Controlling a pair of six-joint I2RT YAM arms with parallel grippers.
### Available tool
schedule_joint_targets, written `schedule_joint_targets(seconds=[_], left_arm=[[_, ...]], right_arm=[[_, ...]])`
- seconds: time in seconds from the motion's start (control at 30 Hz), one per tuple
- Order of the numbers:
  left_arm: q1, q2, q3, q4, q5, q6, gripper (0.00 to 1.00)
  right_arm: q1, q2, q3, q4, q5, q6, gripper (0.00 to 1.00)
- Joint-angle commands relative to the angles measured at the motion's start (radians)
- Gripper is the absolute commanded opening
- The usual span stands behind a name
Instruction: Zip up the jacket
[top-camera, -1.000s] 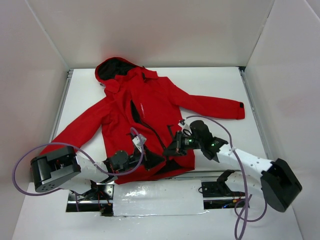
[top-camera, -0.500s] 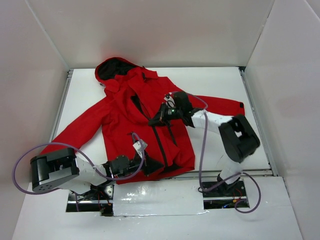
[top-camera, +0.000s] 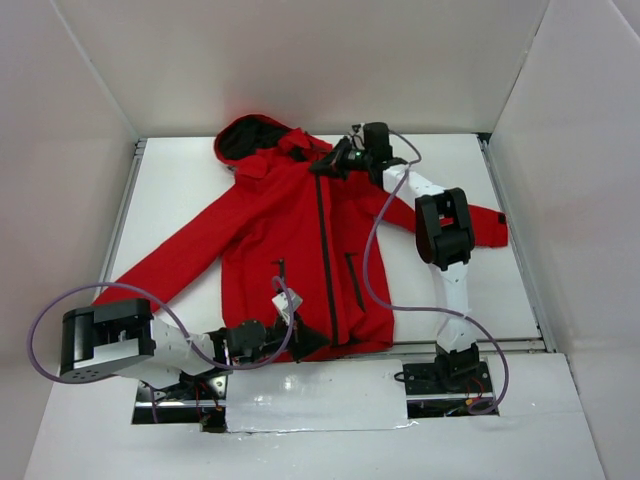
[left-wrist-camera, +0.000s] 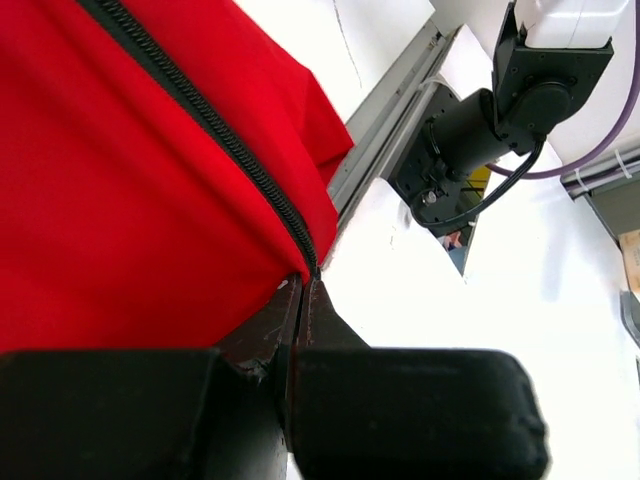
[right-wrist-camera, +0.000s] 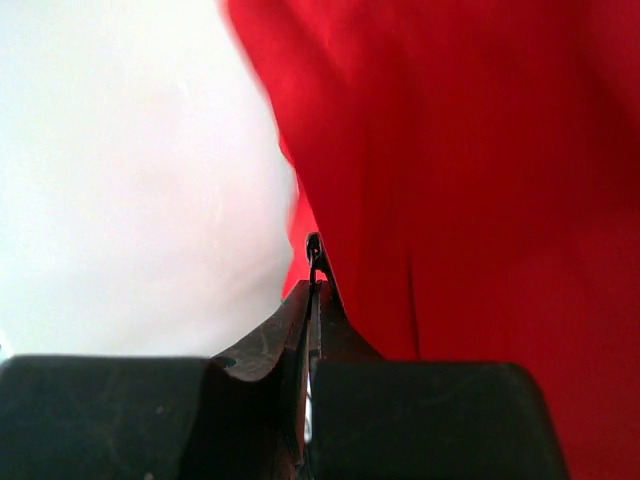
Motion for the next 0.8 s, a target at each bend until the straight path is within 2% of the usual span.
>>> schedule_joint_targets(seconds=[0.0,0.17,0.3,0.43,0.6,0.77], left_arm=[[-0.036,0.016,0.022,0.014,0.066,0.003,0.0],[-0.044,0.047,0.011,0.018,0.04,-0.014,0.0],[-0.056,0.099,0.009,0.047,0.021,-0.053,0.0],[-0.066,0.191,0.02,0.09,-0.006,-0.097,0.0],[-0.069,0.273,0.057,0.071,-0.037,-0.155,0.0],[-0.069,0.222,0.084,-0.041,-0.104,-0.163,0.0]], right_arm=[[-0.096,0.017,0.18,0.033,0.043,0.0,0.0],[-0.171,0.0,0.269,0.065,0.021,0.033,0.0],[-0.258,0.041,0.483,-0.01,0.029,0.039,0.0],[-0.315,0.103,0.642,-0.014,0.012,0.09,0.0],[-0.322,0.075,0.618,0.017,0.007,0.083,0.0],[-0.308,0.074,0.598,0.026,-0.022,0.052,0.0]])
